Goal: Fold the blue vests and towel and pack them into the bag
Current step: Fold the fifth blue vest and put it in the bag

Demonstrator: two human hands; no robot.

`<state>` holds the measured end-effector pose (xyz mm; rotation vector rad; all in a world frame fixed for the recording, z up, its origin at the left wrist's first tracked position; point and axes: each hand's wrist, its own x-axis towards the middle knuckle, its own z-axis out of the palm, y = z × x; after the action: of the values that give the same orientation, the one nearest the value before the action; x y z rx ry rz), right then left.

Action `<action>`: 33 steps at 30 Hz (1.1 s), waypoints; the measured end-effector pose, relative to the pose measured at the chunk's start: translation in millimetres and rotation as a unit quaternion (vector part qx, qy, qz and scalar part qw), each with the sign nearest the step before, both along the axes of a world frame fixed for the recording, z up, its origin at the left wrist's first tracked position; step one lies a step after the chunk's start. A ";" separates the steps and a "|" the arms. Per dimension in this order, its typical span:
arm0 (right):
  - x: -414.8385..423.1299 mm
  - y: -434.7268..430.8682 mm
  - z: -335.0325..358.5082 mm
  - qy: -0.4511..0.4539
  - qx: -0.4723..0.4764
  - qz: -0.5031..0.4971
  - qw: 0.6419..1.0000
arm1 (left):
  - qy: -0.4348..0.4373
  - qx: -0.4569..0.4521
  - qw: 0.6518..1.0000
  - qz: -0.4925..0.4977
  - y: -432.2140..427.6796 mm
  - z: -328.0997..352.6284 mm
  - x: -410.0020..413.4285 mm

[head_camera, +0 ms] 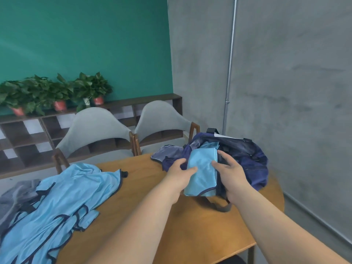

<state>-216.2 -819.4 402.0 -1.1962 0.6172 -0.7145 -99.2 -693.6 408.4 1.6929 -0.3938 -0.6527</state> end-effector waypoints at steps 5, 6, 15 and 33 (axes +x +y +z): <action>33.2 -63.7 -1.1 0.144 -0.130 -0.059 0.979 | -0.020 0.006 0.999 -0.039 -37.1 5.0 22.5; 40.6 -75.2 -1.5 0.166 -0.153 -0.061 0.972 | -0.028 0.006 0.998 -0.048 -45.4 5.9 27.7; 113.7 -151.7 -12.7 0.298 -0.202 -0.059 0.931 | -0.183 0.106 0.976 -0.049 -111.1 22.5 69.5; 159.7 -154.3 -36.2 0.396 -0.599 -0.169 0.675 | -0.623 0.284 0.706 -0.181 -117.1 -16.8 104.8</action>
<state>-56.5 -973.7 365.7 -2.7686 1.1732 -0.9223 5.6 -810.7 391.6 2.5141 -1.6526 0.3027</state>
